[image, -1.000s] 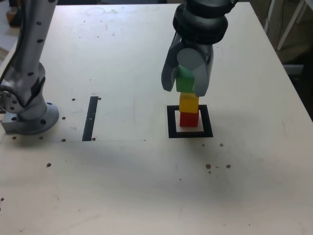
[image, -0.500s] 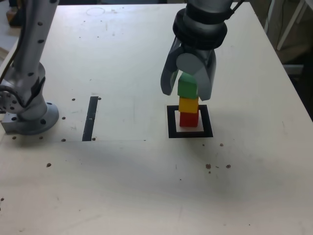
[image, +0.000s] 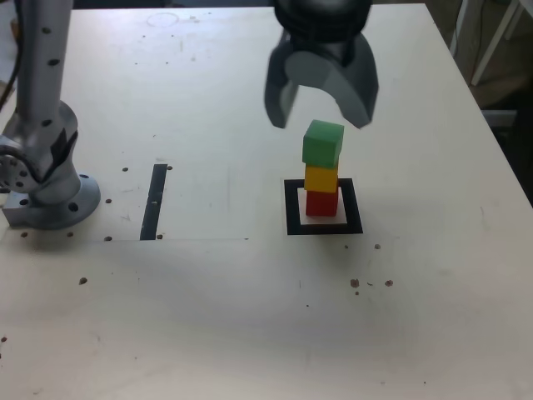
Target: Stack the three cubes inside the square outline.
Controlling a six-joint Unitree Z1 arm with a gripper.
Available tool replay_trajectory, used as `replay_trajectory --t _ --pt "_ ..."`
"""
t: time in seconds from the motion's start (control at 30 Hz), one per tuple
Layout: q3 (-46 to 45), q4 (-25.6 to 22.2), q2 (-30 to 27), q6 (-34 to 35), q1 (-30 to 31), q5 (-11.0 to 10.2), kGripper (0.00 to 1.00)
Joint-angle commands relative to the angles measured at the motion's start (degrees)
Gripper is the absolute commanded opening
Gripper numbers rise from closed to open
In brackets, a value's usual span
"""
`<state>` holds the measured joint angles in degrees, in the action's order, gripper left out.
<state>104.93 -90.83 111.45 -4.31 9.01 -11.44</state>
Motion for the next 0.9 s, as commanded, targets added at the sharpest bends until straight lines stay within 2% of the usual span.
replay_trajectory --t 0.0,0.2,0.43,0.87 --pt "-1.5 -0.6 -2.0 0.6 0.3 -0.3 1.0" --pt "-11.4 0.2 -8.4 3.6 1.2 -1.5 1.0" --pt "-26.2 4.3 -15.7 6.8 1.3 -2.0 1.0" --pt "-51.8 21.2 -20.7 10.2 2.0 2.1 1.0"
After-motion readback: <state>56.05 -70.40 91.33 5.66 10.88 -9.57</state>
